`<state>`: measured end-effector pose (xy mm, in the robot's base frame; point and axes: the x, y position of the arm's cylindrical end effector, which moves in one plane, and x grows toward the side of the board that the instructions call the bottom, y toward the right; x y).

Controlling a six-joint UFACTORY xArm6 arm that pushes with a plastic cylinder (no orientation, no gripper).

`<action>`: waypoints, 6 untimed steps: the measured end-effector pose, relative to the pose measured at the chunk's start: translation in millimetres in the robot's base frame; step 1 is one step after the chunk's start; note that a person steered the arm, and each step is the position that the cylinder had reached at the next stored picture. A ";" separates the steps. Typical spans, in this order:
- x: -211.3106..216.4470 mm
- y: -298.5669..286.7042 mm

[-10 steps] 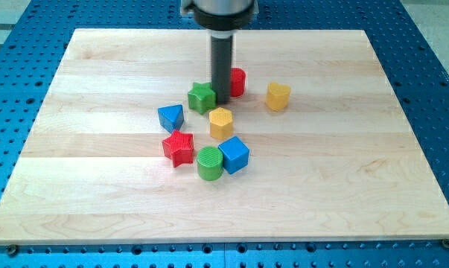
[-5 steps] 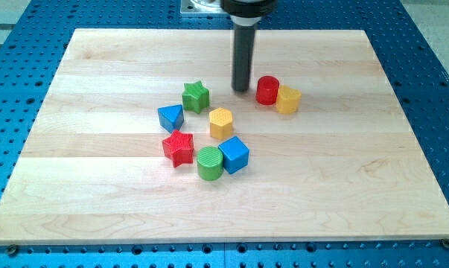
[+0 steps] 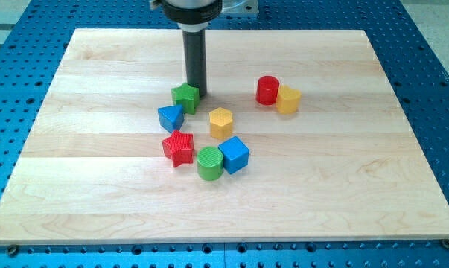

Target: Move the red circle into the yellow heart

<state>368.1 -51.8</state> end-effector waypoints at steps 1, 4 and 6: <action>-1.9 -22.4; 45.2 -57.4; 95.4 -81.1</action>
